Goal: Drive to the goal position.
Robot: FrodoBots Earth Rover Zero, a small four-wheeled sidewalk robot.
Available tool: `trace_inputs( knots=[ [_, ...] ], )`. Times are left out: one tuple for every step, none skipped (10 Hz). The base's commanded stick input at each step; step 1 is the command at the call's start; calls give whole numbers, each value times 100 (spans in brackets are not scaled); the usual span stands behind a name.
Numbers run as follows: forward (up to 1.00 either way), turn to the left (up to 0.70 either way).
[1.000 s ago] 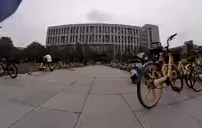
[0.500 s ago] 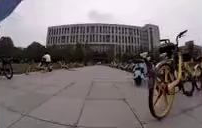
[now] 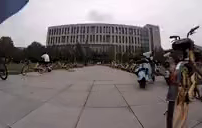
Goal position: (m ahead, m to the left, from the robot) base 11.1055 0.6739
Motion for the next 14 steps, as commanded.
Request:
trace_inputs(
  knots=[
    [60,1],
    [60,1],
    [60,1],
    [60,1],
    [60,1],
    [60,1],
    [60,1],
    [60,1],
    [60,1],
    [60,1],
    [60,1],
    [60,1],
    [60,1],
    [60,1]
  ],
)
